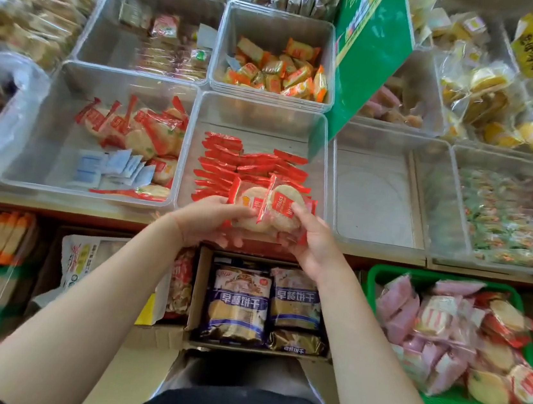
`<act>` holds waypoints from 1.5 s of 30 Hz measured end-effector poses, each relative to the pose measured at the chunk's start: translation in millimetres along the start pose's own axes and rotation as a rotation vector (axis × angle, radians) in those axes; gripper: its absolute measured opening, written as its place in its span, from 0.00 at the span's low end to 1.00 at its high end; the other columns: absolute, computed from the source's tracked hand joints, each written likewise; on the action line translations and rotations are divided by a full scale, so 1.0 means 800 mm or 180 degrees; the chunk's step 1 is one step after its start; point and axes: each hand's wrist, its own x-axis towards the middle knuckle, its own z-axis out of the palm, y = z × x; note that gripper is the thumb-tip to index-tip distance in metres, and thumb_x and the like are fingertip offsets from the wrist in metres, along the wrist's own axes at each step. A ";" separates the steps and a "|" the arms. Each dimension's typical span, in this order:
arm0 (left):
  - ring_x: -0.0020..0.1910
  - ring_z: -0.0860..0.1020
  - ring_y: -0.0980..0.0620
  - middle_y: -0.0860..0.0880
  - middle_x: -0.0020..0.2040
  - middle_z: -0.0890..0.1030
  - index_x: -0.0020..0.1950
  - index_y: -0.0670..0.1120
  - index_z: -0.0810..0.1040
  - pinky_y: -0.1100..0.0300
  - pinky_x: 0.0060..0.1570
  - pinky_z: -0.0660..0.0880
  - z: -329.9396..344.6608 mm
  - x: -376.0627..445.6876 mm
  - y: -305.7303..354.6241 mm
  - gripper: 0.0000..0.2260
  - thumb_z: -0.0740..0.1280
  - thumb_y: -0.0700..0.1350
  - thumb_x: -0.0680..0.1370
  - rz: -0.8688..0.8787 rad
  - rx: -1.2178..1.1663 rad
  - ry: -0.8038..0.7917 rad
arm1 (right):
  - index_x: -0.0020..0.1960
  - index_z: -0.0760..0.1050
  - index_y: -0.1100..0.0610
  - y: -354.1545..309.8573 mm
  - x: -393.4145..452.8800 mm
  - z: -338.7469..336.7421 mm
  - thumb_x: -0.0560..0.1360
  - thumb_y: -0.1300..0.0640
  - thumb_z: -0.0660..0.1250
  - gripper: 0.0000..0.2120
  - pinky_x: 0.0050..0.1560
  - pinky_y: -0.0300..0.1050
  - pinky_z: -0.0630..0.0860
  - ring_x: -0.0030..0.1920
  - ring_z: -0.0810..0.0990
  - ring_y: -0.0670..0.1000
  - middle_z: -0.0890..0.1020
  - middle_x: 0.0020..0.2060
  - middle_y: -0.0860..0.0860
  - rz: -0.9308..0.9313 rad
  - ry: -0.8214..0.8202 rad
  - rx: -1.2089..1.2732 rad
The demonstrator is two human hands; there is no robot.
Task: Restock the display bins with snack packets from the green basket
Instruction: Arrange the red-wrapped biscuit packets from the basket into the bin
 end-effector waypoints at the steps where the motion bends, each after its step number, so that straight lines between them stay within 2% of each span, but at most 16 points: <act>1: 0.31 0.80 0.50 0.42 0.43 0.83 0.56 0.38 0.79 0.64 0.23 0.73 -0.006 0.009 0.006 0.16 0.70 0.50 0.77 0.0110 0.0163 0.0285 | 0.66 0.74 0.58 -0.005 0.004 0.000 0.79 0.53 0.68 0.18 0.40 0.44 0.78 0.49 0.82 0.53 0.84 0.53 0.56 -0.0013 0.0125 0.0122; 4: 0.28 0.77 0.52 0.44 0.38 0.82 0.51 0.42 0.80 0.61 0.25 0.70 -0.034 0.038 0.023 0.13 0.71 0.52 0.77 0.0928 0.0735 0.1589 | 0.61 0.73 0.57 -0.019 0.019 -0.002 0.80 0.55 0.67 0.12 0.35 0.45 0.80 0.45 0.84 0.51 0.83 0.52 0.56 -0.0083 0.0451 0.0285; 6: 0.36 0.79 0.46 0.45 0.40 0.82 0.52 0.47 0.81 0.56 0.35 0.71 -0.059 0.062 0.027 0.10 0.68 0.53 0.79 0.1484 0.1899 0.2323 | 0.57 0.73 0.56 -0.026 0.030 0.000 0.80 0.56 0.66 0.07 0.37 0.46 0.82 0.45 0.84 0.52 0.82 0.51 0.56 -0.0124 0.0486 0.0194; 8: 0.44 0.80 0.40 0.44 0.44 0.84 0.57 0.49 0.81 0.51 0.46 0.71 -0.083 0.089 0.024 0.09 0.65 0.49 0.80 0.1672 0.2839 0.2541 | 0.56 0.73 0.55 -0.031 0.044 0.005 0.80 0.58 0.66 0.05 0.39 0.47 0.83 0.45 0.84 0.52 0.82 0.51 0.56 -0.0201 0.0496 -0.0003; 11: 0.53 0.80 0.42 0.46 0.49 0.84 0.62 0.52 0.78 0.43 0.64 0.65 -0.115 0.127 0.020 0.11 0.62 0.47 0.81 0.1755 0.3447 0.2568 | 0.59 0.73 0.55 -0.042 0.069 0.013 0.80 0.58 0.66 0.09 0.44 0.49 0.83 0.47 0.85 0.52 0.83 0.51 0.54 -0.0358 0.0556 -0.0444; 13: 0.57 0.78 0.43 0.46 0.52 0.82 0.65 0.52 0.74 0.39 0.70 0.59 -0.129 0.144 0.025 0.13 0.59 0.46 0.81 0.1689 0.3499 0.2463 | 0.62 0.74 0.52 -0.051 0.091 0.018 0.79 0.57 0.67 0.12 0.49 0.51 0.82 0.51 0.85 0.53 0.84 0.53 0.53 -0.0528 0.0668 -0.0855; 16: 0.62 0.76 0.42 0.44 0.58 0.80 0.70 0.50 0.70 0.39 0.68 0.61 -0.141 0.162 0.030 0.17 0.59 0.43 0.81 0.1717 0.3534 0.2272 | 0.60 0.76 0.48 -0.077 0.121 0.031 0.78 0.56 0.68 0.12 0.55 0.51 0.81 0.53 0.83 0.50 0.83 0.53 0.49 -0.0882 0.0885 -0.1422; 19: 0.62 0.75 0.40 0.41 0.60 0.80 0.72 0.46 0.69 0.43 0.63 0.68 -0.148 0.169 0.026 0.19 0.60 0.41 0.80 0.1888 0.3564 0.2308 | 0.65 0.75 0.52 -0.107 0.156 0.050 0.78 0.55 0.67 0.15 0.57 0.46 0.79 0.55 0.81 0.48 0.82 0.54 0.48 -0.1248 0.0965 -0.2017; 23: 0.61 0.75 0.40 0.41 0.60 0.79 0.73 0.45 0.68 0.44 0.62 0.68 -0.149 0.171 0.024 0.21 0.60 0.40 0.80 0.1875 0.3506 0.2335 | 0.66 0.76 0.54 -0.123 0.203 0.076 0.79 0.56 0.68 0.16 0.57 0.42 0.77 0.55 0.79 0.46 0.81 0.53 0.47 -0.1576 0.0914 -0.2399; 26: 0.60 0.75 0.39 0.40 0.58 0.80 0.73 0.44 0.68 0.44 0.61 0.67 -0.148 0.171 0.025 0.22 0.61 0.39 0.79 0.1887 0.3477 0.2329 | 0.68 0.75 0.54 -0.118 0.233 0.087 0.79 0.56 0.68 0.17 0.55 0.40 0.72 0.56 0.77 0.47 0.81 0.56 0.48 -0.1509 0.0831 -0.2993; 31: 0.58 0.75 0.39 0.41 0.55 0.80 0.73 0.43 0.67 0.44 0.61 0.68 -0.148 0.172 0.027 0.21 0.60 0.39 0.79 0.1778 0.3437 0.2299 | 0.66 0.77 0.47 -0.098 0.264 0.093 0.79 0.62 0.63 0.19 0.60 0.52 0.73 0.63 0.74 0.56 0.74 0.60 0.54 -0.1134 0.0288 -0.5119; 34: 0.59 0.75 0.40 0.42 0.55 0.80 0.73 0.44 0.67 0.44 0.62 0.68 -0.147 0.172 0.027 0.21 0.59 0.40 0.79 0.1734 0.3486 0.2293 | 0.67 0.76 0.50 -0.089 0.268 0.106 0.78 0.63 0.60 0.20 0.66 0.56 0.69 0.68 0.67 0.59 0.70 0.64 0.56 -0.0872 -0.0065 -0.5862; 38: 0.60 0.74 0.40 0.42 0.56 0.80 0.73 0.44 0.67 0.42 0.65 0.67 -0.147 0.170 0.027 0.21 0.60 0.41 0.80 0.1669 0.3551 0.2251 | 0.70 0.73 0.53 -0.091 0.273 0.122 0.77 0.61 0.59 0.22 0.70 0.57 0.65 0.73 0.63 0.60 0.67 0.70 0.58 -0.0436 -0.0491 -0.6133; 41: 0.60 0.75 0.40 0.42 0.56 0.80 0.72 0.44 0.67 0.42 0.64 0.67 -0.147 0.170 0.029 0.20 0.61 0.42 0.80 0.1628 0.3615 0.2235 | 0.74 0.67 0.54 -0.111 0.275 0.122 0.77 0.50 0.62 0.27 0.70 0.59 0.67 0.71 0.67 0.61 0.69 0.71 0.58 -0.0165 -0.0625 -0.5888; 43: 0.59 0.75 0.40 0.42 0.55 0.80 0.71 0.44 0.68 0.43 0.63 0.67 -0.146 0.171 0.030 0.19 0.61 0.42 0.79 0.1615 0.3634 0.2233 | 0.76 0.61 0.56 -0.125 0.270 0.122 0.74 0.46 0.67 0.34 0.69 0.59 0.68 0.70 0.69 0.60 0.68 0.72 0.57 -0.0536 -0.0393 -0.5479; 45: 0.58 0.75 0.40 0.42 0.54 0.80 0.70 0.43 0.69 0.43 0.62 0.67 -0.146 0.171 0.029 0.19 0.62 0.42 0.79 0.1646 0.3644 0.2249 | 0.75 0.60 0.55 -0.130 0.255 0.125 0.72 0.47 0.70 0.36 0.68 0.58 0.68 0.69 0.68 0.58 0.67 0.70 0.56 -0.1589 -0.0104 -0.5177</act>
